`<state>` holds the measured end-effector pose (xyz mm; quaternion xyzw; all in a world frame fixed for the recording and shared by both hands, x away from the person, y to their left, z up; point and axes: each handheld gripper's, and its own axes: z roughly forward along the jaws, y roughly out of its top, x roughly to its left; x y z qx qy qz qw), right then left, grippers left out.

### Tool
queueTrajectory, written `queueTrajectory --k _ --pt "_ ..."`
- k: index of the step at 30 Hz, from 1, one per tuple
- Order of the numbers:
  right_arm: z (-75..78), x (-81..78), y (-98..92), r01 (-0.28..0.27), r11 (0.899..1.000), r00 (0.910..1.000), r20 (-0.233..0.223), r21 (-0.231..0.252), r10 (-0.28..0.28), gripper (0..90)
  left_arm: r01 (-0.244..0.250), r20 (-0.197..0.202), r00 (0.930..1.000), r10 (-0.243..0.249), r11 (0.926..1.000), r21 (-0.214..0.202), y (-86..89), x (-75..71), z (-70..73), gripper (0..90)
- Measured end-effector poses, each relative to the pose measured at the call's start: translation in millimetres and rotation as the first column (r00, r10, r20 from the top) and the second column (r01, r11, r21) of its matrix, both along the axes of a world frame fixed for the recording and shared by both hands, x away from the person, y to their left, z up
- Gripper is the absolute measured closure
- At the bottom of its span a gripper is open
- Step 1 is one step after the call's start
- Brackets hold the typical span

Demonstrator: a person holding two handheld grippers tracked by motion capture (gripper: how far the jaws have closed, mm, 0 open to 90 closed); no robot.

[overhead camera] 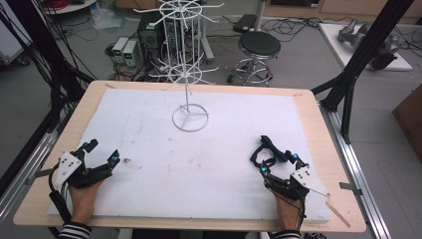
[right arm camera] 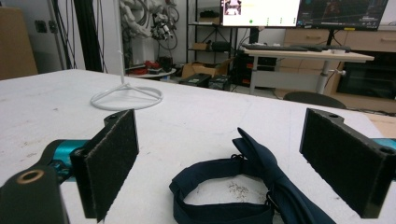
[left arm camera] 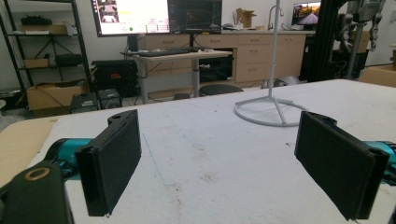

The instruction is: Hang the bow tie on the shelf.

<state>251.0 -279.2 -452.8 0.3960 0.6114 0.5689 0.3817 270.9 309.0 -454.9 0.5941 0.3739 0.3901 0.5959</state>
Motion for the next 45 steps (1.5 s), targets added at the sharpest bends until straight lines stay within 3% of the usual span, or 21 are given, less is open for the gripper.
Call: queueTrajectory --k 6,10,17,22,23,25,26,30,31,34,35,36,38,41,42,43,44,45 --pt "2.7 2.1 -0.6 0.000 1.000 0.9993 -0.038 -0.018 -0.001 10.7 -0.001 0.001 1.0000 0.001 1.0000 0.001 -0.1 -0.2 0.0 14.9" --pt "8.1 2.8 -5.0 0.005 1.000 0.9993 -0.038 -0.025 -0.006 10.7 -0.001 0.001 1.0000 0.001 1.0000 0.002 -0.1 -0.2 0.0 14.9" --pt "26.7 8.1 -19.4 0.008 0.999 0.9970 -0.076 -0.052 -0.012 10.8 -0.005 0.001 1.0000 0.005 1.0000 0.000 -0.3 -0.1 0.0 14.9" --pt "38.0 14.1 -25.5 -0.007 0.997 0.9906 -0.136 -0.082 -0.004 11.0 -0.006 0.001 1.0000 0.006 1.0000 0.001 -0.4 -0.1 0.0 14.9" --pt "41.1 16.5 -27.0 -0.028 0.995 0.9871 -0.160 -0.096 0.012 15.6 -0.005 0.003 1.0000 0.005 1.0000 0.002 -0.5 -0.2 0.0 14.9" --pt "42.9 18.0 -27.7 -0.047 0.993 0.9845 -0.173 -0.111 0.027 15.6 -0.006 0.003 1.0000 0.006 1.0000 0.002 -0.5 -0.1 -0.1 14.9" --pt "44.9 20.5 -28.3 -0.056 0.989 0.9800 -0.197 -0.137 0.028 15.6 -0.005 0.003 1.0000 0.005 1.0000 0.003 -0.5 -0.1 0.0 14.9" --pt "45.9 24.7 -30.3 -0.068 0.987 0.9693 -0.244 -0.145 0.031 15.6 -0.005 0.002 1.0000 0.005 1.0000 0.003 -0.6 -0.1 0.0 14.9" --pt "46.3 27.0 -32.4 -0.061 0.985 0.9619 -0.273 -0.160 0.015 15.8 -0.006 0.002 1.0000 0.006 1.0000 0.003 -0.5 -0.2 0.0 14.9" --pt "46.9 30.8 -35.8 -0.051 0.979 0.9510 -0.309 -0.196 -0.012 17.0 -0.006 0.003 1.0000 0.006 1.0000 0.001 -0.6 -0.2 -0.1 14.9" --pt "46.9 30.8 -35.8 -0.051 0.979 0.9510 -0.309 -0.196 -0.012 17.0 -0.005 0.003 1.0000 0.005 1.0000 0.002 -0.5 -0.1 0.0 14.9" --pt "47.4 33.7 -37.9 -0.065 0.975 0.9419 -0.336 -0.211 -0.010 17.4 -0.006 0.002 1.0000 0.006 1.0000 0.003 -0.6 -0.1 0.0 14.9" --pt "47.6 37.0 -40.3 -0.090 0.975 0.9301 -0.367 -0.205 0.008 19.6 -0.006 0.002 1.0000 0.006 1.0000 0.004 -0.6 -0.1 0.0 14.9" --pt "47.6 40.1 -41.0 -0.115 0.965 0.9130 -0.408 -0.237 0.009 22.3 -0.006 0.002 1.0000 0.006 1.0000 0.004 -0.6 -0.2 0.0 14.9" --pt "47.6 40.1 -41.0 -0.115 0.965 0.9130 -0.408 -0.237 0.009 22.3 -0.006 0.002 1.0000 0.006 1.0000 0.004 -0.6 -0.2 0.0 14.9" --pt "46.5 41.4 -40.5 -0.131 0.954 0.9043 -0.427 -0.269 0.004 24.7 -0.007 0.002 1.0000 0.007 1.0000 0.004 -0.7 -0.1 0.0 14.9" --pt "46.5 41.4 -40.5 -0.131 0.954 0.9043 -0.427 -0.269 0.004 24.7 -0.007 0.002 1.0000 0.007 1.0000 0.004 -0.7 -0.1 0.0 14.9" --pt "44.9 42.8 -40.1 -0.141 0.946 0.8926 -0.451 -0.293 -0.007 26.9 -0.007 0.001 1.0000 0.007 1.0000 0.005 -0.7 -0.1 0.0 14.9"
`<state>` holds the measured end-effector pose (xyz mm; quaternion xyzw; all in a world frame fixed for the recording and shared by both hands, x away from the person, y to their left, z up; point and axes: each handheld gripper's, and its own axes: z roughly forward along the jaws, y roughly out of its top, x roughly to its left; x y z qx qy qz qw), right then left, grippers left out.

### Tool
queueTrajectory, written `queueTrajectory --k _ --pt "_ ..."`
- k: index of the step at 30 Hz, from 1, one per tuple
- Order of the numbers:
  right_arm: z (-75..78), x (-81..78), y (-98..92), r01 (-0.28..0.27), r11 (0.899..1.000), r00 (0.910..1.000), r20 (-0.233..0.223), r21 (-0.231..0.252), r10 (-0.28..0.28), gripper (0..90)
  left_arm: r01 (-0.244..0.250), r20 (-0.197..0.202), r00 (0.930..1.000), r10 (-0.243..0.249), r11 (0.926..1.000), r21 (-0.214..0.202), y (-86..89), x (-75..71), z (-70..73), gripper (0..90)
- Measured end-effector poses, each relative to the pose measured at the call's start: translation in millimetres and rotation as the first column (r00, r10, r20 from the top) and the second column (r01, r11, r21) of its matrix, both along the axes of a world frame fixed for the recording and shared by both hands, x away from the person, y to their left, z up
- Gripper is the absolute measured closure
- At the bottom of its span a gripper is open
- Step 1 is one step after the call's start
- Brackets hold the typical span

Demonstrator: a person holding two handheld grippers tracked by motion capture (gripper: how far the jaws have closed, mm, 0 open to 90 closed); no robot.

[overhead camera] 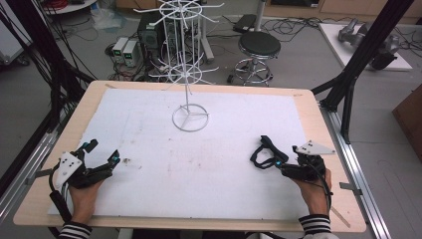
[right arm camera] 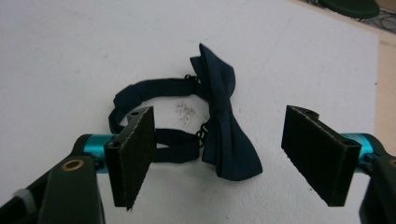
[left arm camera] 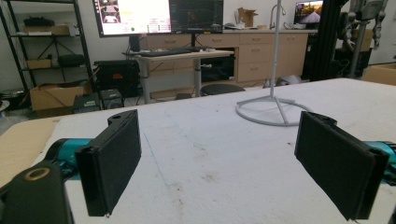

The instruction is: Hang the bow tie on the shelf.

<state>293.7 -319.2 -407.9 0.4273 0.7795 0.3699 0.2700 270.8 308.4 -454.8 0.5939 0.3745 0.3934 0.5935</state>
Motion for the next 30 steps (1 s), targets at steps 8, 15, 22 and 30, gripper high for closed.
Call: queueTrajectory --k 8,15,22,30 --pt "-5.4 5.8 1.2 -0.010 0.998 0.9986 -0.053 -0.056 0.007 34.4 0.000 0.000 1.0000 0.000 1.0000 -0.002 -0.1 0.2 0.0 14.9" --pt "-8.5 9.3 0.8 -0.006 0.996 0.9955 -0.095 -0.092 -0.003 38.6 0.000 -0.003 1.0000 0.000 1.0000 0.000 0.0 0.2 0.1 14.9" --pt "-13.8 14.4 8.0 -0.027 0.984 0.9909 -0.134 -0.178 0.003 43.3 0.000 -0.004 1.0000 0.000 1.0000 0.000 0.1 0.4 0.1 14.9" --pt "-14.8 15.5 10.0 -0.027 0.977 0.9915 -0.130 -0.213 -0.001 47.9 -0.002 -0.006 1.0000 0.002 1.0000 0.002 0.1 0.4 0.2 14.9"
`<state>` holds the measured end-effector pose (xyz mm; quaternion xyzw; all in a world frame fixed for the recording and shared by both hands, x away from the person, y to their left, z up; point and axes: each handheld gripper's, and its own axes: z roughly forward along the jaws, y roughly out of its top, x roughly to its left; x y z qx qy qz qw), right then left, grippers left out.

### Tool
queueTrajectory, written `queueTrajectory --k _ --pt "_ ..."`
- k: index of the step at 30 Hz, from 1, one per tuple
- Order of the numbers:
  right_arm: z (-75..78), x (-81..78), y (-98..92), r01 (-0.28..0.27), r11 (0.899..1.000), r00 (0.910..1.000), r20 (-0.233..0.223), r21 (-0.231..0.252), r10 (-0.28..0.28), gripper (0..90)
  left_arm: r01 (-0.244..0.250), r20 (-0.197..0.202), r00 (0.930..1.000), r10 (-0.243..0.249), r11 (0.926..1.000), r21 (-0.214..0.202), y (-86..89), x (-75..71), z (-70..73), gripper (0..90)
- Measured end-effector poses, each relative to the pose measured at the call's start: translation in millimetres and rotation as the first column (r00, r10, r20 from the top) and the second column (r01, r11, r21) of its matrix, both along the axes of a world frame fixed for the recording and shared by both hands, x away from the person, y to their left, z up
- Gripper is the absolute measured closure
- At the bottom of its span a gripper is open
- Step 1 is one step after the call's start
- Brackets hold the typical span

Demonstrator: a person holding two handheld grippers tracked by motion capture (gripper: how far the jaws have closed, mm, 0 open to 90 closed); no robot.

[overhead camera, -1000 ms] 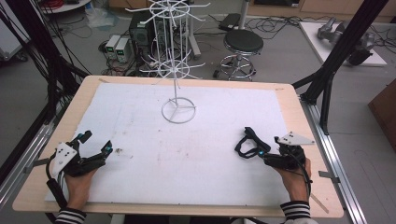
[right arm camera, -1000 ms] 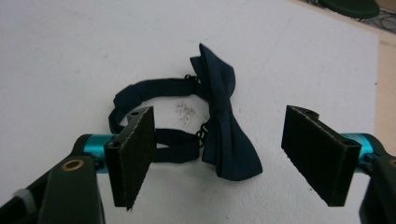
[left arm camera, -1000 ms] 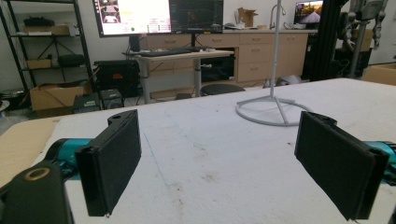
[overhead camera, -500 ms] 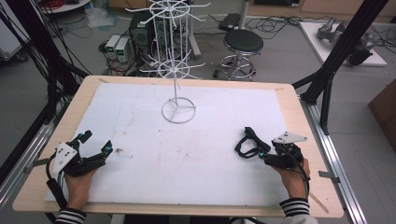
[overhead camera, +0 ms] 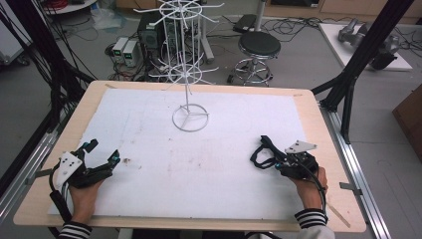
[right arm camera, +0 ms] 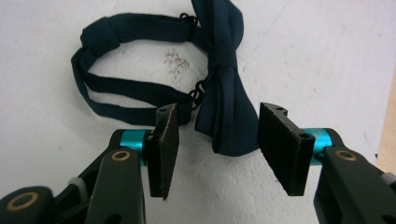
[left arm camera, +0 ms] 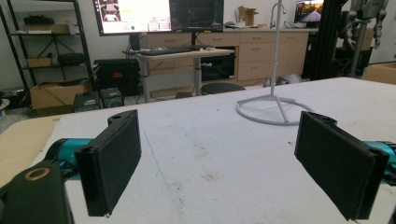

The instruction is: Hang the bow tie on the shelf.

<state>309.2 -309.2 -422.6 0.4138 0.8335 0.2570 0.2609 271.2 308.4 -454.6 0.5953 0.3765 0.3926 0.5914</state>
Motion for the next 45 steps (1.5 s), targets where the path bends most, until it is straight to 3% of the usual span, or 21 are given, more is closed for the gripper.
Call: queueTrajectory --k 9,14,20,26,34,37,39,40,45 --pt "-2.0 1.5 2.3 -0.012 0.999 0.9999 -0.013 -0.033 0.011 54.5 -0.001 0.001 1.0000 0.001 1.0000 0.000 -0.1 0.0 -0.1 14.9" --pt "-2.1 2.1 3.0 0.008 0.998 1.0000 0.005 -0.056 -0.008 71.2 0.000 0.000 1.0000 0.000 1.0000 0.001 -0.1 0.0 0.0 14.9" --pt "-5.1 3.1 3.1 0.034 0.997 0.9994 0.013 -0.070 -0.033 84.4 0.000 0.001 1.0000 0.000 1.0000 0.000 0.0 -0.1 -0.1 14.9" --pt "-2.8 2.4 1.9 0.047 0.997 0.9986 0.029 -0.060 -0.045 86.3 -0.001 0.002 1.0000 0.001 1.0000 0.000 -0.1 -0.1 -0.1 14.9" --pt "5.7 -5.2 0.8 0.042 0.998 0.9951 0.087 0.049 -0.046 86.4 0.000 0.000 1.0000 0.000 1.0000 0.001 0.0 -0.1 -0.1 14.9" --pt "11.2 -10.6 1.9 0.032 0.992 0.9915 0.121 0.121 -0.047 86.4 -0.001 0.002 1.0000 0.001 1.0000 0.003 -0.1 -0.1 -0.1 14.9" --pt "12.4 -11.7 2.6 0.030 0.990 0.9903 0.130 0.137 -0.048 86.3 -0.001 0.003 1.0000 0.001 1.0000 -0.001 -0.4 0.0 -0.1 14.9" --pt "15.9 -14.1 4.7 0.013 0.984 0.9873 0.154 0.176 -0.041 86.3 -0.001 0.003 1.0000 0.001 1.0000 0.000 -0.4 -0.1 -0.1 14.9" --pt "23.9 -17.4 14.1 -0.030 0.976 0.9785 0.206 0.217 -0.015 86.3 -0.001 0.003 1.0000 0.001 1.0000 0.001 -0.3 -0.1 -0.1 14.9"
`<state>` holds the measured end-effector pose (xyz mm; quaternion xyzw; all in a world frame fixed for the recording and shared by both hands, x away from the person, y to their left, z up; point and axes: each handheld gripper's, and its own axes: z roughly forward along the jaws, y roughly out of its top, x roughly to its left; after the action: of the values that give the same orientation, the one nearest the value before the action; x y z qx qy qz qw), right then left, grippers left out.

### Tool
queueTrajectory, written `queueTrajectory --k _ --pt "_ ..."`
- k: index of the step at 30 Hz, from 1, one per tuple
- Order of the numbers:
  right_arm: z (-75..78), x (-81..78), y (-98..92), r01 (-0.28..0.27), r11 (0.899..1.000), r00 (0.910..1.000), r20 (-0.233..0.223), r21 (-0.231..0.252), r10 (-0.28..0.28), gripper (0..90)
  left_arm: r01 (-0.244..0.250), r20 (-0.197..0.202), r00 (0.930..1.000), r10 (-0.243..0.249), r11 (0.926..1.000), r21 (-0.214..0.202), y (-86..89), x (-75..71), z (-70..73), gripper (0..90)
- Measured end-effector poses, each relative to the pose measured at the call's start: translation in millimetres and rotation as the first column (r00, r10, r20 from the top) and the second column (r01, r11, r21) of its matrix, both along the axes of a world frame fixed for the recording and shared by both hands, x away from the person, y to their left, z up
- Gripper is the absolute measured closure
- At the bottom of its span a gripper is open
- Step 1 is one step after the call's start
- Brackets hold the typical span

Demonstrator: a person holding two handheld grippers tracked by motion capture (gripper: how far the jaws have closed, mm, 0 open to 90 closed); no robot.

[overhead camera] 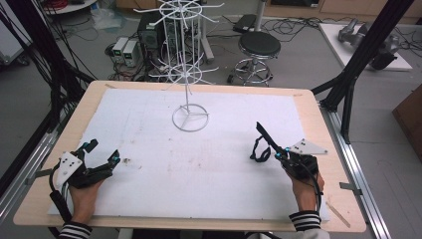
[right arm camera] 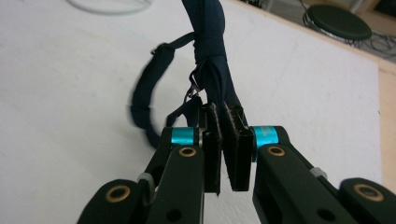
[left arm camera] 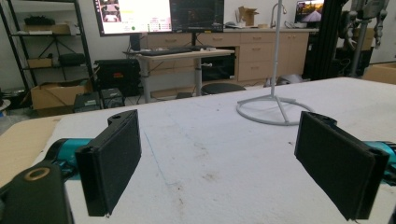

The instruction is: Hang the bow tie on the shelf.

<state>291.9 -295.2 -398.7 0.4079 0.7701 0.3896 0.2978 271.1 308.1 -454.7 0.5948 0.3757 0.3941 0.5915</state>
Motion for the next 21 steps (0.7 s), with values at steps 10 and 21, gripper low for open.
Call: queueTrajectory --k 10,21 --pt "24.2 -2.7 23.3 -0.088 0.990 0.9927 0.092 0.107 0.079 86.3 0.000 -0.001 1.0000 0.000 1.0000 0.000 0.2 0.1 0.1 14.9" --pt "46.6 2.6 56.5 -0.188 0.975 0.9713 0.170 0.119 0.166 86.3 0.001 -0.004 1.0000 -0.001 1.0000 -0.001 0.2 0.2 0.2 14.9"
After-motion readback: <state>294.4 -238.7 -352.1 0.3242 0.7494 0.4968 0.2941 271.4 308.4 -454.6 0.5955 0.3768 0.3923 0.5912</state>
